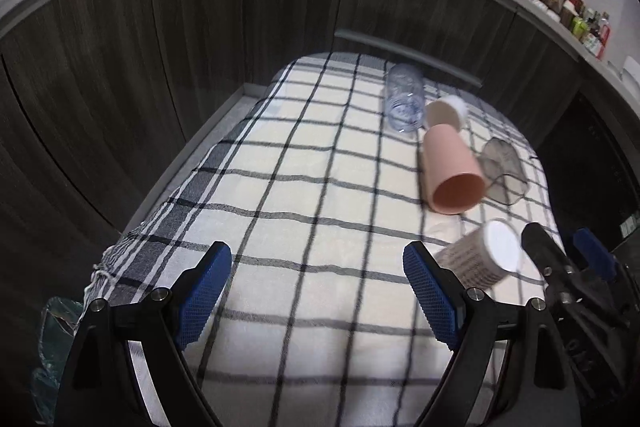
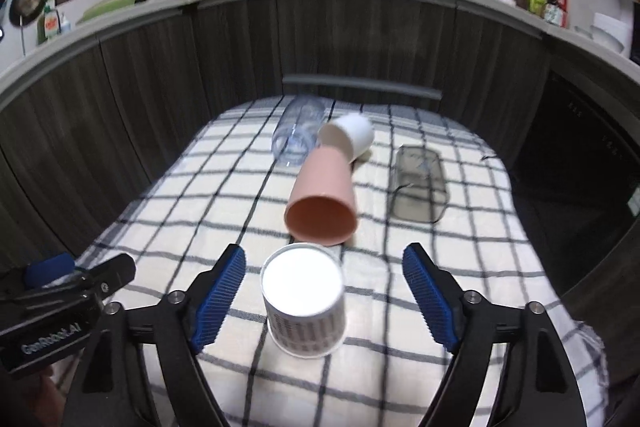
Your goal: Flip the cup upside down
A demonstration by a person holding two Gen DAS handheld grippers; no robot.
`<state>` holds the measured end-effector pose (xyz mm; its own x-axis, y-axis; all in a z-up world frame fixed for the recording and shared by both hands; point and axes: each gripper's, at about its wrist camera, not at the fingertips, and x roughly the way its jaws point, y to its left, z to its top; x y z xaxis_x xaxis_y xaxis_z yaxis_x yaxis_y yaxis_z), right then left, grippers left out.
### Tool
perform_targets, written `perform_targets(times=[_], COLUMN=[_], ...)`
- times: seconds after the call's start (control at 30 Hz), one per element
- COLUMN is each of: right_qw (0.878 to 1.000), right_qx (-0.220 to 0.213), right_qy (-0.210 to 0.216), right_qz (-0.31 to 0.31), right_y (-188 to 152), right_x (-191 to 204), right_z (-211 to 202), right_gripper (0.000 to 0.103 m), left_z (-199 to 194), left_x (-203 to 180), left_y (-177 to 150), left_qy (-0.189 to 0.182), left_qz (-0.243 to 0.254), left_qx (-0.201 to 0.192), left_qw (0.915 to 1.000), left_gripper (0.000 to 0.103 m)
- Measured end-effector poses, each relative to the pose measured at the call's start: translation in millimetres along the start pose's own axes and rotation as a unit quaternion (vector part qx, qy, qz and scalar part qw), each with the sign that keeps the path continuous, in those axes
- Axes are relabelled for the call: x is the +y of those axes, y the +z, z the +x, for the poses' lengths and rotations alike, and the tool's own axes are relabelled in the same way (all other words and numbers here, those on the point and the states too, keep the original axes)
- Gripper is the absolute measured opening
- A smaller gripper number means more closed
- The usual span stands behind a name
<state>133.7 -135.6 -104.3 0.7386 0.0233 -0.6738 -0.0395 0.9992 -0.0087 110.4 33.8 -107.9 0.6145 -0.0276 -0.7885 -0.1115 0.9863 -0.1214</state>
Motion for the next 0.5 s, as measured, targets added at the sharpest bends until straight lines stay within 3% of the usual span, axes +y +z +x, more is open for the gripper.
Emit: perform_targets(times=[0.27,0.5], right_qw=[1.000,0.999], right_qx=[-0.006,-0.005], right_qy=[-0.015,-0.015], right_qz=[0.020,0.045], right_y=[7,5], right_x=[-25,-40], right_z=[-61,-96], right_gripper=[0.085,0.085], left_z=[-61,-106], left_x=[-27,-42], left_y=[0,-2], left_qy=[-0.030,-0.031], left_qz=[0.029,0.058], left_qx=[-0.047,-0.089], left_qw=[0.9980,0.9939], left_gripper=[0.091,0.093])
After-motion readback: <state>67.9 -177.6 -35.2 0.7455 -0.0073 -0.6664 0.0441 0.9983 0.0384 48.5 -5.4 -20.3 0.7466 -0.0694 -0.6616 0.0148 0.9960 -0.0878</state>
